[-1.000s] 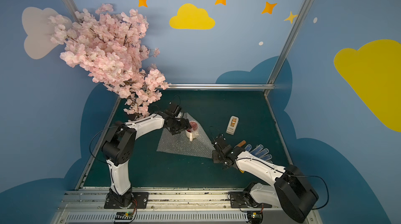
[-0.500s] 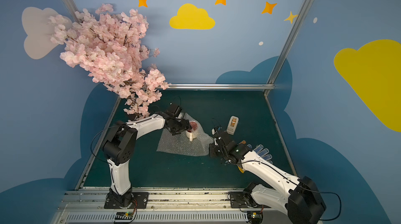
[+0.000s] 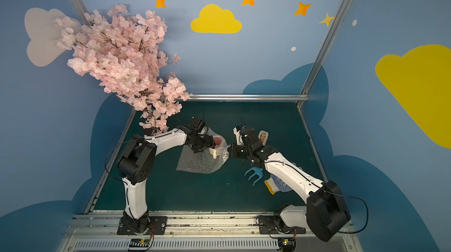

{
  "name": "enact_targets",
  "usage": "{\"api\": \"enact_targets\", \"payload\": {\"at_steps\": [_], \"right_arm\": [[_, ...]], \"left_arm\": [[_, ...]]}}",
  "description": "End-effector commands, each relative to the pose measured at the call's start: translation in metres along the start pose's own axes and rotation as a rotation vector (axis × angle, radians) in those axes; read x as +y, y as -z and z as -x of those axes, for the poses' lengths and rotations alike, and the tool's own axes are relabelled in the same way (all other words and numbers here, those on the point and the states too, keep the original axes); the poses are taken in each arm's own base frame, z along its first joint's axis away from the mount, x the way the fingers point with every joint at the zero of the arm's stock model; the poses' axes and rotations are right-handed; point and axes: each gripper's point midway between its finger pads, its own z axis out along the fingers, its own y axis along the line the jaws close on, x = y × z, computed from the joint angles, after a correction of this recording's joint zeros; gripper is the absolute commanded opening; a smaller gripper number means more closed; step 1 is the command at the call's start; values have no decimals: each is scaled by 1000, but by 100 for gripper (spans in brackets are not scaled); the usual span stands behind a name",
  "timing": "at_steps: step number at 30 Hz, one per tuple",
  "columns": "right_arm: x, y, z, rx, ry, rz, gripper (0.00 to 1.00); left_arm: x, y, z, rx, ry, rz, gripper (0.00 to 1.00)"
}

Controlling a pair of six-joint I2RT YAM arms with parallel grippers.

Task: Wrap mugs in bubble wrap
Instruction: Wrap the mug in bubble wrap.

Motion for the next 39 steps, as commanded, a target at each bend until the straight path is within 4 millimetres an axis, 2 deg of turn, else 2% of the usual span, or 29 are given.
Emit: {"api": "enact_targets", "payload": {"at_steps": [1, 7, 18, 32, 39], "right_arm": [[20, -5, 26, -29, 20, 97, 0], [28, -30, 40, 12, 21, 132, 0], [17, -76, 50, 84, 7, 97, 0], [2, -114, 20, 242, -25, 56, 0], [-13, -124, 7, 299, -50, -21, 0]], "left_arm": [[5, -5, -8, 37, -7, 25, 84], [6, -7, -9, 41, -6, 26, 84], [6, -6, -10, 44, -6, 26, 84], [0, 8, -4, 15, -23, 16, 83], [-3, 39, 7, -73, -35, 3, 76]]}}
